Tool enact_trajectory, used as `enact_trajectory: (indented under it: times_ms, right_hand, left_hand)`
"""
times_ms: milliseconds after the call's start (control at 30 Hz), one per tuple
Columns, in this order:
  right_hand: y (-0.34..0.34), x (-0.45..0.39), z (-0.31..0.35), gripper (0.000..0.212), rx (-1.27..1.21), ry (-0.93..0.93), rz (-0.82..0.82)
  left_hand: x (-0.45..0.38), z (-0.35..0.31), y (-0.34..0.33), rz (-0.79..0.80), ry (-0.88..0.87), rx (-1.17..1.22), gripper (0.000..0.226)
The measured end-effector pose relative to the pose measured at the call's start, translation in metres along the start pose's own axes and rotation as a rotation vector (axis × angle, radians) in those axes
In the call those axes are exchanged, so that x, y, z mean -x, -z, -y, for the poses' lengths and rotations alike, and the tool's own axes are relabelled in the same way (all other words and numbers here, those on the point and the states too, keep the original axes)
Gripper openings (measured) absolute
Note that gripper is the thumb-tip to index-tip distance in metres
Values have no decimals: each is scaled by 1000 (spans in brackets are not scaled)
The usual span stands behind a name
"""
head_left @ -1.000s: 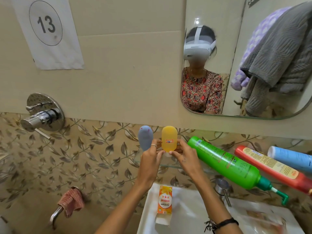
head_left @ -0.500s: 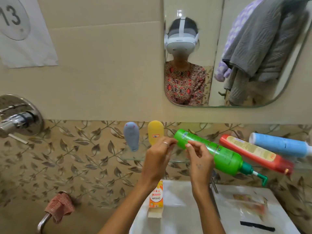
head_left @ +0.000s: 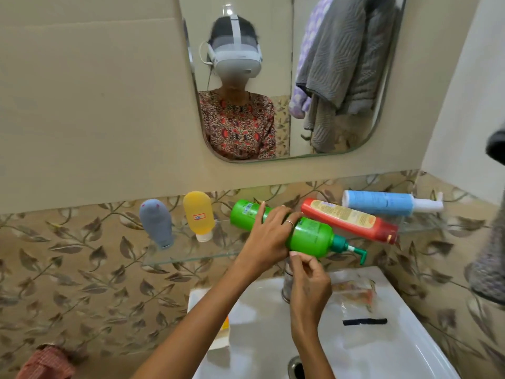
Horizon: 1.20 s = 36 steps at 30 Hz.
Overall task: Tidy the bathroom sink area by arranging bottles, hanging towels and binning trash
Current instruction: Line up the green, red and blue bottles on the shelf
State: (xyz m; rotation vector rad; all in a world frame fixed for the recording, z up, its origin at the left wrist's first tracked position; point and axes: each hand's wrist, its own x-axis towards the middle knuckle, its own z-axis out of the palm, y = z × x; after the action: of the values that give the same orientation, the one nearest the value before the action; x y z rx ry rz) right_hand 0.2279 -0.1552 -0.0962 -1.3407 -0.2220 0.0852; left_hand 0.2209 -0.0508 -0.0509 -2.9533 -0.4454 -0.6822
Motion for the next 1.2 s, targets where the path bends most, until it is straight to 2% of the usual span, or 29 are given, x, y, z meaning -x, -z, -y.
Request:
enact_trajectory:
  times_ms: [133,333,433,533,700,833,933,1067,1200]
  right_hand:
    - [4,-3,-3,12,53,90,5]
    - [11,-4,-3,11,190,375,3]
    - [11,-8,4,11,114,378,35]
    - [9,-13,22,6,-74,277,68]
    - [8,-24,55,27,-326,219,324]
    - [2,-41,67,47,-244,157,635]
    - [-10,-48,75,48,-118,143,851]
    - [-15,-46,79,54,-151,122,882]
    - [-17,-37,86,50,-196,126,865]
  left_hand:
    - [0,2,0,-51,-15,34,61]
    - [-2,8,16,-33,-138,-4,55]
    - [-2,9,27,-81,-140,96,56]
    - [0,9,40,-143,-118,263,56]
    - [0,5,65,-223,78,712,48]
    - [4,3,83,-283,254,1033,28]
    - [3,0,93,-278,303,1234,37]
    - [3,1,110,-286,283,1333,37]
    - [6,5,123,-264,247,1276,33]
